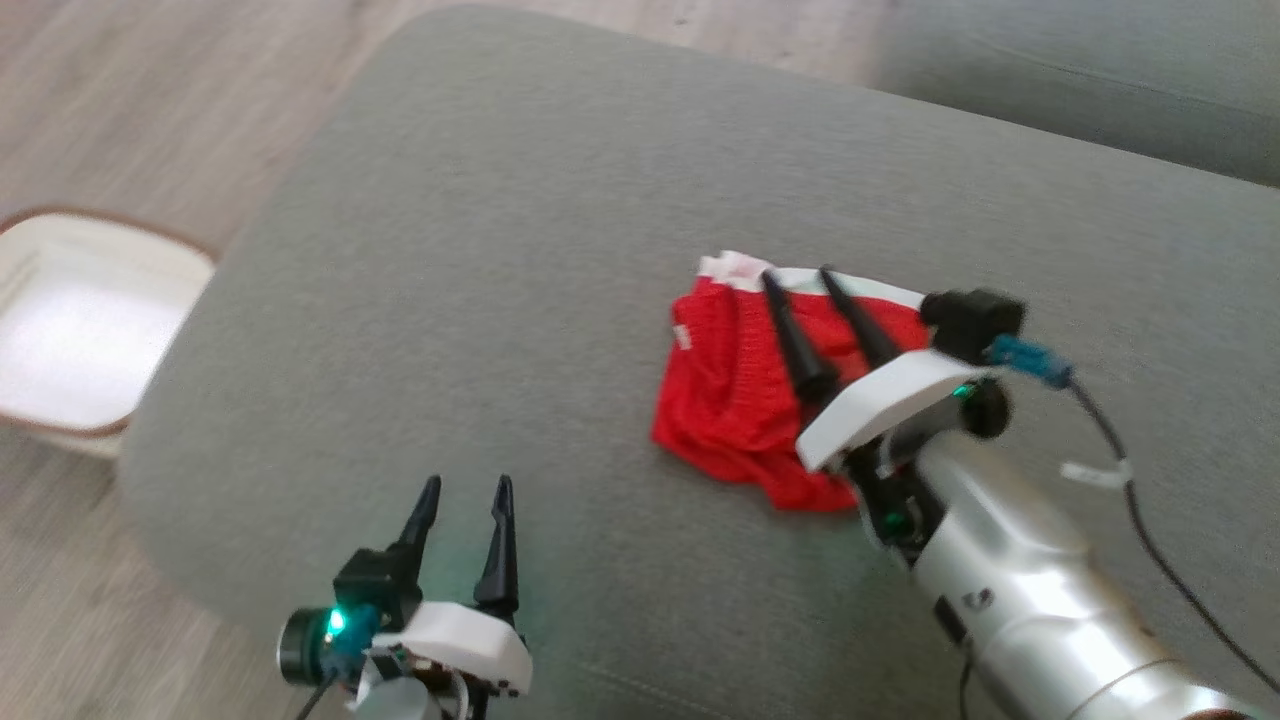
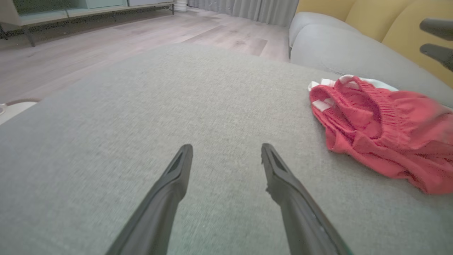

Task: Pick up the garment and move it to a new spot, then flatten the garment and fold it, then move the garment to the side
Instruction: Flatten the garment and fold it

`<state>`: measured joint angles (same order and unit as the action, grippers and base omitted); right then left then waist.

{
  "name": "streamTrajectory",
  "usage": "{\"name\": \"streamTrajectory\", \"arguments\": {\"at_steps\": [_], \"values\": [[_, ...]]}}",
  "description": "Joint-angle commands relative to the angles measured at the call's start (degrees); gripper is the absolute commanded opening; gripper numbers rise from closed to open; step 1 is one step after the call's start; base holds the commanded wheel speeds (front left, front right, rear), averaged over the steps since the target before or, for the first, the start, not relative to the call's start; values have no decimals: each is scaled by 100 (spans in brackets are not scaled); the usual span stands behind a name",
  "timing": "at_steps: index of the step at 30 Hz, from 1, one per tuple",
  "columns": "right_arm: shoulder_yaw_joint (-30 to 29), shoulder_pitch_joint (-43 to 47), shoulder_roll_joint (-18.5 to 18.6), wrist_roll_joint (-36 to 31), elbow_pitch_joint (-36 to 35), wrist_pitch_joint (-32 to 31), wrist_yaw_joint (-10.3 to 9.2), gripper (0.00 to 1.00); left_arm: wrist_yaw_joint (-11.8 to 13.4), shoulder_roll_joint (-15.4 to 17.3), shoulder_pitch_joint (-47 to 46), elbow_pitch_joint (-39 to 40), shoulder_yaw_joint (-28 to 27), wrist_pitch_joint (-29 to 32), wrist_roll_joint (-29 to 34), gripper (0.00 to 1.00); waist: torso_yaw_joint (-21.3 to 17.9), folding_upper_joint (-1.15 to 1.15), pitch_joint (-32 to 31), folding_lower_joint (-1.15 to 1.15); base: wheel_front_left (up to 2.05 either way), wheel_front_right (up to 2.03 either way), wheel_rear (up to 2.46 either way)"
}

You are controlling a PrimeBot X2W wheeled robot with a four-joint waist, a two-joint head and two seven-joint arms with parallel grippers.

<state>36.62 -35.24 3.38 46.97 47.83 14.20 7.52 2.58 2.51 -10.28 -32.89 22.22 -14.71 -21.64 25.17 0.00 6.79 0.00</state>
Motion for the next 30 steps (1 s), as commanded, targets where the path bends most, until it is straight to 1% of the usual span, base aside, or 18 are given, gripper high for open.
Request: {"name": "streamTrajectory", "arguments": {"at_steps": [1,4,5,8,13,15,19,25,30], "values": [[-115,-99,-50,-191,-200,76,-3,100,32,37,-171,214,-227,-29,72,100,-270,0,-34,0,0,0,0],[-874,179,-50,-893,-422,78,-3,100,66,37,-194,381,-438,-29,279,100,-634,0,-76,0,0,0,0],[-1425,438,-50,-1303,-594,78,-3,100,98,37,-191,515,-580,-29,428,100,-867,0,-99,0,0,0,0],[-2123,818,-50,-1958,-836,79,-3,100,135,37,-165,666,-777,-29,645,100,-1189,0,-131,0,0,0,0],[-2763,1359,-50,-2869,-1168,79,-3,100,185,37,-75,776,-1152,-29,926,100,-1620,0,-217,0,0,0,0],[-2951,1572,-50,-3127,-1306,79,-3,100,176,37,-13,802,-1273,-29,1044,100,-1744,0,-269,0,0,0,0],[-3087,1983,-50,-3323,-1492,79,-3,100,121,37,211,784,-1464,-29,1250,100,-1950,0,-423,0,0,0,0],[-2991,2506,-50,-3454,-1666,79,-3,100,72,37,639,833,-1646,-29,1394,100,-2156,0,-666,0,0,0,0],[-2892,2722,-50,-3369,-1727,79,-3,100,67,37,877,920,-1657,-29,1380,100,-2248,0,-771,0,0,0,0]]}}
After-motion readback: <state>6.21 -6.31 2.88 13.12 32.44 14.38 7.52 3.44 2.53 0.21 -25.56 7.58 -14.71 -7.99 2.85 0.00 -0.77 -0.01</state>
